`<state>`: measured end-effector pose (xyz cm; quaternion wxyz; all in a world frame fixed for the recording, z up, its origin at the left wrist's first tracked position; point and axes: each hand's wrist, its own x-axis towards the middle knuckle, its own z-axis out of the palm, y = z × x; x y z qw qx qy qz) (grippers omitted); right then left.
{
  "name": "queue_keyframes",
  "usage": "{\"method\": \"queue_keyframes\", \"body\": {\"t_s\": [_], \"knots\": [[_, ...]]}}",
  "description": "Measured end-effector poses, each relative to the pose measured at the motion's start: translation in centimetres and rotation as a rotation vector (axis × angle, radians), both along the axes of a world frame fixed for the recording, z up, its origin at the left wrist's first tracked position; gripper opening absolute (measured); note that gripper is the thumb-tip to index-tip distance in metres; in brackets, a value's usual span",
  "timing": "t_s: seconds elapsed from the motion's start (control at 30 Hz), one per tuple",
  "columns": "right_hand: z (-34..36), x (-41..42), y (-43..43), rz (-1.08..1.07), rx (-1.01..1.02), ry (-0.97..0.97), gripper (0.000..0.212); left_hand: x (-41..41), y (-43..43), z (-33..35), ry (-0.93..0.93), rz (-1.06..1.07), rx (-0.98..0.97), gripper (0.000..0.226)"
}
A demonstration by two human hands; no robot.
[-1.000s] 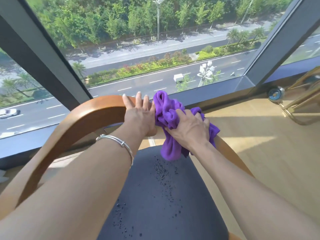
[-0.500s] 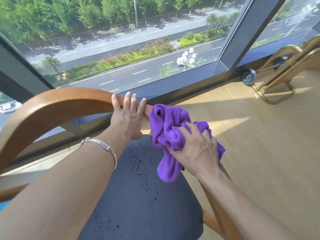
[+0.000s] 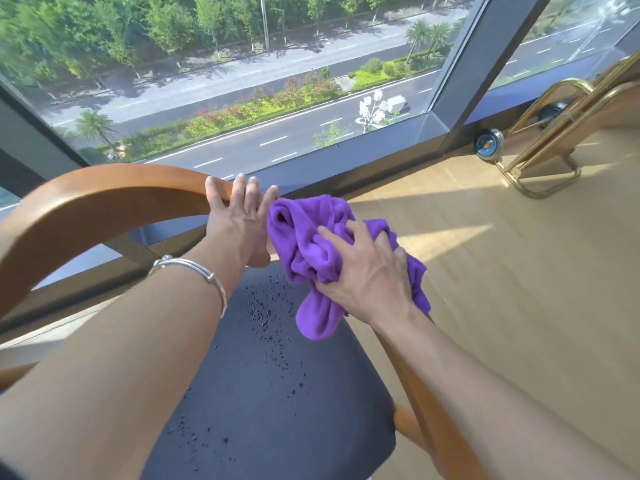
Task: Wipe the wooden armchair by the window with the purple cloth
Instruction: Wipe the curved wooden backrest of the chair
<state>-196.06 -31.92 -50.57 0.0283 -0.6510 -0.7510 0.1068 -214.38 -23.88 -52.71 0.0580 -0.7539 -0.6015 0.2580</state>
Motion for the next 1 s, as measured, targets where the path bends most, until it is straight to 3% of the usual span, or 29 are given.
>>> {"method": "queue_keyframes", "body": {"t_s": [0.23,0.43,0.57,0.7,0.87,1.0], "knots": [[-0.5,5.0,-8.0,-0.049,0.05,-0.004,0.072,-0.9,0.3,0.4,-0.086,-0.036,0.005,0.106],[0.3,2.9,-3.7,-0.09,-0.018,0.099,0.059,4.2,-1.5,1.3,-0.353,-0.156,-0.091,0.081],[0.9,2.9,-2.9,-0.062,-0.052,0.089,0.054,6.0,-2.0,1.7,-0.335,-0.246,-0.138,0.079],[0.8,4.8,-7.9,-0.063,-0.005,0.053,0.052,7.2,-4.5,1.5,-0.285,-0.35,-0.139,0.084],[0.8,6.2,-11.8,-0.091,-0.04,0.04,0.054,8.4,-5.8,1.2,-0.249,-0.313,-0.104,0.087],[0.7,5.3,-8.8,-0.095,-0.042,0.061,0.051,8.6,-5.7,1.0,-0.229,-0.275,-0.126,0.083]]}}
